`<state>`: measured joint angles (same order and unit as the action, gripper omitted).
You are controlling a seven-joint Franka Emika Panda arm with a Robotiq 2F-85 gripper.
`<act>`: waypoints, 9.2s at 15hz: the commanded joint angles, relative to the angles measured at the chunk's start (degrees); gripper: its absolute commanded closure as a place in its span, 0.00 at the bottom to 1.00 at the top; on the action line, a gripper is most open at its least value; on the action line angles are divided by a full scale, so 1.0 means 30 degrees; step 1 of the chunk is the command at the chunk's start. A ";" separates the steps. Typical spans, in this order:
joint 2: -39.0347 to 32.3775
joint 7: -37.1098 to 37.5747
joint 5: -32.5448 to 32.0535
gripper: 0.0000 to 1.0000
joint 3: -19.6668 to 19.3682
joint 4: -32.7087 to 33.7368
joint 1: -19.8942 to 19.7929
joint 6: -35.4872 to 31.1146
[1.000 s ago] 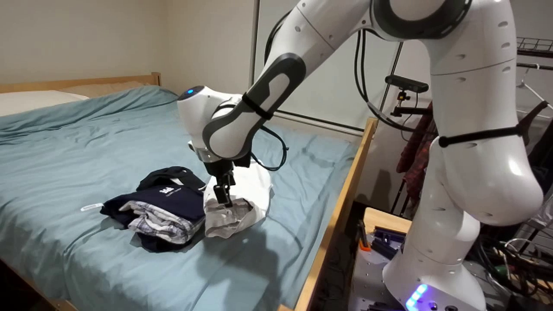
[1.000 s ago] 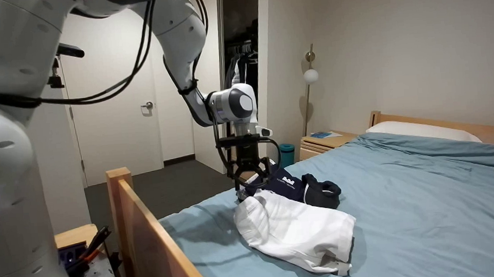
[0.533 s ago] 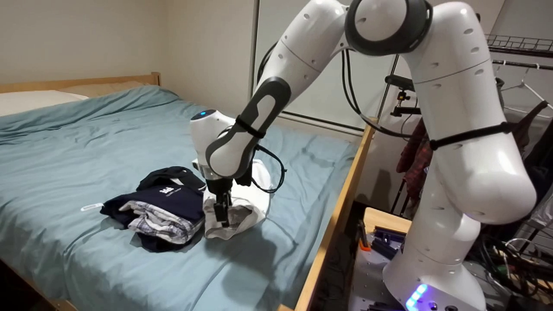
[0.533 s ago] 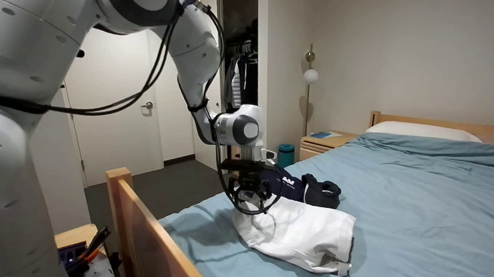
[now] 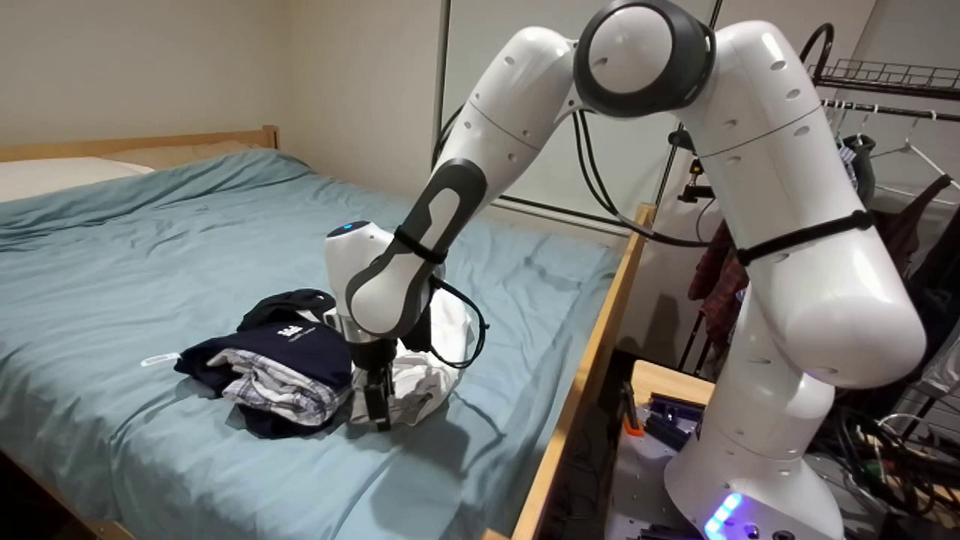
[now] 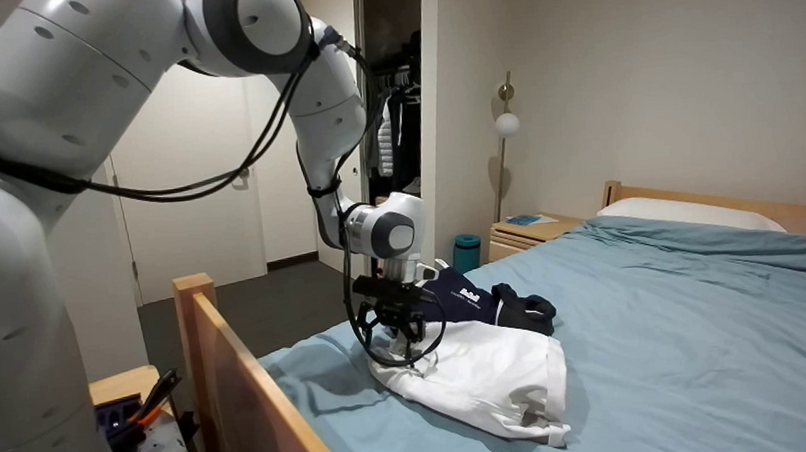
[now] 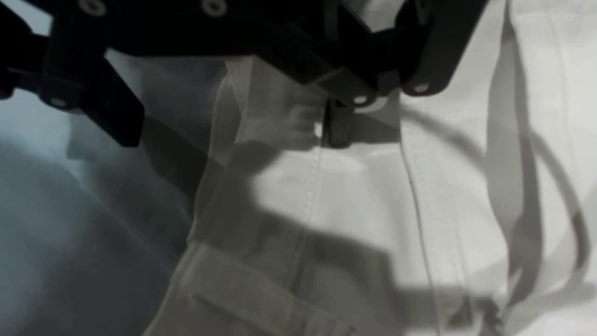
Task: Fold the white shorts on the bed
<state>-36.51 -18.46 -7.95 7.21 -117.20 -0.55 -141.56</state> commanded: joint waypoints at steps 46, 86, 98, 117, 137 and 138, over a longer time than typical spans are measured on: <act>-0.3128 1.0802 -0.6533 0.00 -0.4315 0.3805 0.5166 0.9047; 0.4089 -0.9893 1.0625 0.92 0.8901 -0.4098 -0.7291 -0.1569; 0.8443 -1.4342 2.0069 0.92 0.1233 -0.8137 -0.6057 0.0883; 0.6104 1.2035 -0.1380 0.60 -0.7802 -0.5877 0.0958 0.0648; 0.7235 2.1309 -1.0982 0.00 -0.9162 -0.4832 0.5163 -0.0937; 0.7789 2.2086 -1.1989 0.00 -0.8934 -0.4918 0.5217 -0.0646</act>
<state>-19.85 41.25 -36.85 -19.90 -129.99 13.51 -146.66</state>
